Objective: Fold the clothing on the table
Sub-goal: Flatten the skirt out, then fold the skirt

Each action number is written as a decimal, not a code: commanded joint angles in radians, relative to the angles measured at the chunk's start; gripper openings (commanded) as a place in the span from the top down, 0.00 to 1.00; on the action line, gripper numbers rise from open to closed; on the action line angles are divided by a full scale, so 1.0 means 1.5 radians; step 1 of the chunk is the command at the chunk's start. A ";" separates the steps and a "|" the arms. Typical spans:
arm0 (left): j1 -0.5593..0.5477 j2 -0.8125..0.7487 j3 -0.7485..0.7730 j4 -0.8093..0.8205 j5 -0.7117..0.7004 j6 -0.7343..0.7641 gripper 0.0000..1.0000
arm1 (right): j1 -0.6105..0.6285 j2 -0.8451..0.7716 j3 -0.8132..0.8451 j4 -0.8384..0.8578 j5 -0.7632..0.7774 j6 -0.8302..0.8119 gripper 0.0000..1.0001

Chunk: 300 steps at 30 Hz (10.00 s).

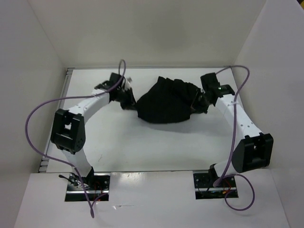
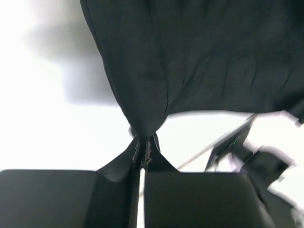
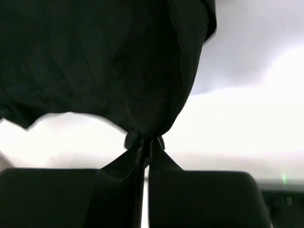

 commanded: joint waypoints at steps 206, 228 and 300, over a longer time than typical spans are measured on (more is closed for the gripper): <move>0.129 0.198 -0.094 0.284 0.134 0.016 1.00 | 0.023 0.067 0.025 0.217 0.031 0.014 0.22; 0.129 -0.010 -0.080 0.231 0.152 0.015 1.00 | 0.153 0.417 0.210 0.286 -0.161 -0.003 1.00; -0.033 0.188 0.244 0.112 0.149 -0.050 1.00 | 0.151 0.382 0.064 0.322 -0.129 0.020 0.60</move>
